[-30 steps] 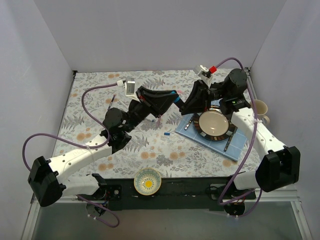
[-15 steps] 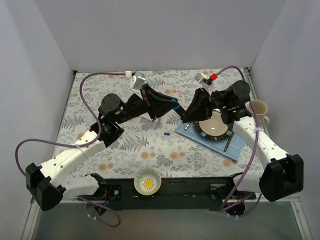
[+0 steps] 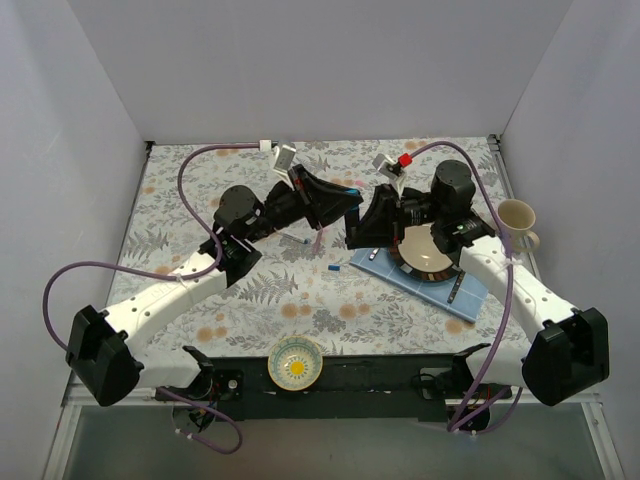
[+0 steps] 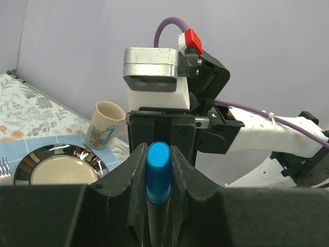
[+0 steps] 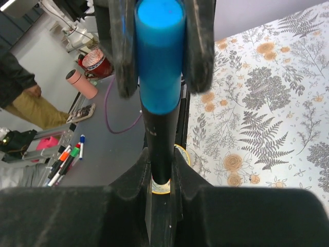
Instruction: Insert the pens into the pen caps
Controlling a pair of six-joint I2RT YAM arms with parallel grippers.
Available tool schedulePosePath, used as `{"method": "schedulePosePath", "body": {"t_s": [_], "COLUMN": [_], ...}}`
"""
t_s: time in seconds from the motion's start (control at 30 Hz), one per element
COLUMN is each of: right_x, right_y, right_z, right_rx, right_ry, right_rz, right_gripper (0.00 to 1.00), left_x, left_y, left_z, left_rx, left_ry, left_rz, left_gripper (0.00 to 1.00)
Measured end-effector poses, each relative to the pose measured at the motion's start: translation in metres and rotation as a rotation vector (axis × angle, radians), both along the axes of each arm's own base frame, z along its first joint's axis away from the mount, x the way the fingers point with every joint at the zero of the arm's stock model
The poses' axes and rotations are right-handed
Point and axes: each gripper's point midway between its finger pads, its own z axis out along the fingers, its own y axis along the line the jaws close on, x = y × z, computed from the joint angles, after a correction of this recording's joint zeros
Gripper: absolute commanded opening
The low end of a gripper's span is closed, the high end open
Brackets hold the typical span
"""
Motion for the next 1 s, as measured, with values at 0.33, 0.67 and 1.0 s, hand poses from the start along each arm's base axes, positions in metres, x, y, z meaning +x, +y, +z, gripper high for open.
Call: {"method": "schedulePosePath", "body": {"t_s": [0.33,0.67,1.0], "right_x": [0.028,0.004,0.030], "right_y": [0.005,-0.027,-0.033], "right_z": [-0.003,0.006,-0.029], "right_rx": [0.005,0.068,-0.034], "right_ry": [0.032,-0.019,0.089], "right_rz": [-0.284,-0.483,-0.638], "right_gripper": [0.82,0.93,0.92], "left_x": [0.031,0.076,0.054], "left_y": [0.027,0.126,0.176], "left_z": [-0.050,-0.212,-0.313], "left_rx": [0.220,0.535,0.695], "left_ry": [0.223,0.752,0.995], "left_rz": [-0.040,0.249,0.537], "left_gripper": [0.00,0.00,0.04]}}
